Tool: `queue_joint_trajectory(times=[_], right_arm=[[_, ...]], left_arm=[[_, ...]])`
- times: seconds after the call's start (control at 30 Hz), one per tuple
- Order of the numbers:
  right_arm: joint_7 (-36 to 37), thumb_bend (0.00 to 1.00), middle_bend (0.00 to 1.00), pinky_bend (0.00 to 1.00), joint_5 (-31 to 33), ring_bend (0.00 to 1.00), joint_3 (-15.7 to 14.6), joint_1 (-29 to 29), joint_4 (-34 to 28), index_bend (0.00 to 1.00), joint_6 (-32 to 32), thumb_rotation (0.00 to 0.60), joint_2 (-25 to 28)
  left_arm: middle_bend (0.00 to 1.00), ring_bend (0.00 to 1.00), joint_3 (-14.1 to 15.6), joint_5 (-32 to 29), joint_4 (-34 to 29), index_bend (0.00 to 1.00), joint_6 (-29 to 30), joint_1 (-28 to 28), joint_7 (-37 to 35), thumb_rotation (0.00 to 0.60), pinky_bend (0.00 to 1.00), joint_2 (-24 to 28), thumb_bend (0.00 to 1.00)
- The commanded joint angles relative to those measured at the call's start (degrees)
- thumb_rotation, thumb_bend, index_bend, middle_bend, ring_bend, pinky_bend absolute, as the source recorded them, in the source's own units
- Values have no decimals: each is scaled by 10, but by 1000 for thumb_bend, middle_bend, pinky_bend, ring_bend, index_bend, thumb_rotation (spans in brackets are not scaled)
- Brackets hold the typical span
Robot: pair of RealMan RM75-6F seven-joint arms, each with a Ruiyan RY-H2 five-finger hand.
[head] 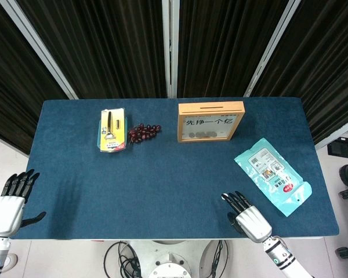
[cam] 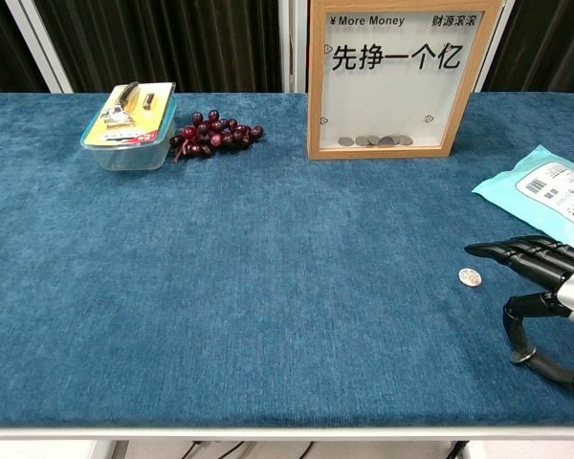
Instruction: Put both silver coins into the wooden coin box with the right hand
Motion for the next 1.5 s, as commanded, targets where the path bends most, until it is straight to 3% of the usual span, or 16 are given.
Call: queue_joint_trajectory(times=[0.03, 0.17, 0.33, 0.63, 0.77, 0.87, 1.03, 1.27, 1.5], right_arm=[[3, 364, 8, 0, 0, 0, 3, 0, -2, 656, 5, 600, 2], [15, 430, 8, 0, 6, 0, 14, 1, -14, 692, 19, 600, 12], [28, 444, 8, 0, 20, 0, 42, 9, -48, 711, 39, 600, 47], [11, 440, 11, 0, 81, 0, 160, 74, -216, 737, 23, 600, 188], [-29, 431, 9, 0, 179, 0, 239, 117, -290, 744, -38, 600, 232], [-61, 434, 9, 0, 249, 0, 288, 154, -311, 757, -83, 600, 248], [-137, 437, 10, 0, 372, 0, 344, 219, -324, 769, -155, 600, 251], [-251, 439, 11, 0, 534, 0, 373, 311, -314, 781, -209, 600, 222], [-381, 439, 28, 0, 724, 0, 379, 408, -301, 786, -209, 600, 193]], left_arm=[[0, 0, 0, 0, 0, 0, 0, 0, 0, 600, 0, 0, 15], [0, 0, 1, 1, -1, 0, 0, 0, 0, 600, 0, 1, 15], [0, 0, 1, 4, -3, 0, 1, 0, 1, 600, 0, 3, 14], [0, 0, 2, 17, -8, 0, 8, -3, 3, 600, 0, 4, 14], [0, 0, 4, 22, -8, 0, 8, -5, 1, 600, 0, 3, 15], [0, 0, 6, 22, -8, 0, 2, -6, 0, 600, 0, 3, 14], [0, 0, 7, 23, -6, 0, 2, -7, -7, 600, 0, 4, 14], [0, 0, 9, 26, -3, 0, 4, -6, -14, 600, 0, 8, 15], [0, 0, 10, 28, 2, 0, 7, -5, -24, 600, 0, 10, 14]])
